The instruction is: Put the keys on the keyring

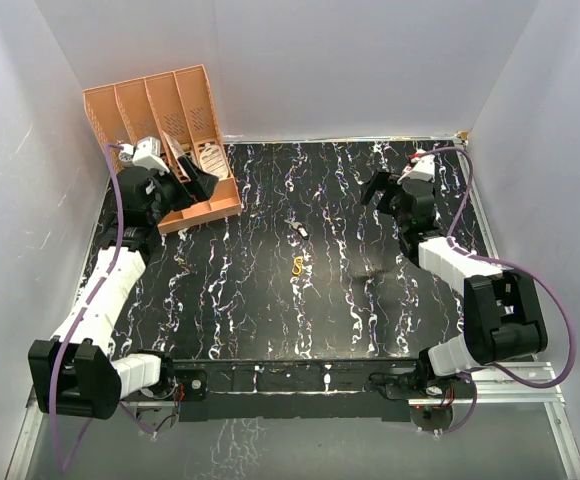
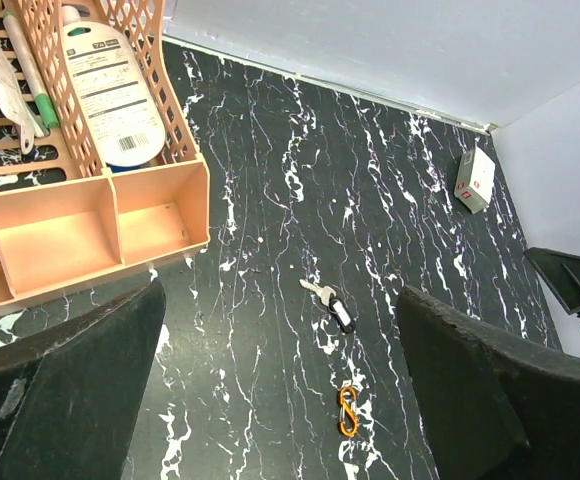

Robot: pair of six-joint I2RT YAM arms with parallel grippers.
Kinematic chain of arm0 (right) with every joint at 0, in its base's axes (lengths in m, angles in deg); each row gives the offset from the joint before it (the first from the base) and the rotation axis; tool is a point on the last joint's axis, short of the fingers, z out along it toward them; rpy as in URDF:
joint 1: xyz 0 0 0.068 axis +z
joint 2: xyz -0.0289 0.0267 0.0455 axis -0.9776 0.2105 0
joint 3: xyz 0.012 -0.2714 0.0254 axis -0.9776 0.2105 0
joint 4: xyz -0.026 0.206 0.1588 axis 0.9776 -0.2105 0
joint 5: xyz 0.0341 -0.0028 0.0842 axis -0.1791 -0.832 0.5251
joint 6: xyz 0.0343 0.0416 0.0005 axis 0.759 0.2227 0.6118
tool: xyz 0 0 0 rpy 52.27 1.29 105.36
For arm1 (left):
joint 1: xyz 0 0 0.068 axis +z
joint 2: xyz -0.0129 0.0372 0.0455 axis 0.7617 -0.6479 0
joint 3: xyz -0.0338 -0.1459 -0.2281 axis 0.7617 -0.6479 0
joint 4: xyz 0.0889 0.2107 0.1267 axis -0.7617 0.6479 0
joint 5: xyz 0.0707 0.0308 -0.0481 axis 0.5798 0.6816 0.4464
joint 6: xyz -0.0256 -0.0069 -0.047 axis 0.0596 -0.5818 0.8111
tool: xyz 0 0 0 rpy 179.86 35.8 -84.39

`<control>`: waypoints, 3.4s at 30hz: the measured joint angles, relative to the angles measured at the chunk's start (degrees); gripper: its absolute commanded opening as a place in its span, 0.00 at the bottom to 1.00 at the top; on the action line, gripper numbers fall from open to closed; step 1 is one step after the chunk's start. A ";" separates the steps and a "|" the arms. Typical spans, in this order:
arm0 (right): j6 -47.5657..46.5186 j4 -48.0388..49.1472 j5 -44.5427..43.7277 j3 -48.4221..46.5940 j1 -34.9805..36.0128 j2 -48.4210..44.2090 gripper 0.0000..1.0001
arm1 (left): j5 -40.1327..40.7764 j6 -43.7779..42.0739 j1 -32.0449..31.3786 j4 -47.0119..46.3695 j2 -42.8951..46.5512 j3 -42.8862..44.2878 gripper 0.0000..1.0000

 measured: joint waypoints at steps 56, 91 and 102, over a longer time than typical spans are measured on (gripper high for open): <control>3.48 -37.11 -5.51 -29.18 26.88 21.38 0.70 | 0.74 -1.92 -7.98 3.48 -6.40 2.19 0.90; 4.94 -43.39 -13.18 -25.75 17.18 3.74 0.81 | 17.73 1.01 -33.11 2.97 -12.72 -1.53 0.81; 4.31 -42.18 -9.33 -23.02 14.29 -1.27 0.81 | 24.59 3.26 -39.41 5.86 -25.03 1.49 0.74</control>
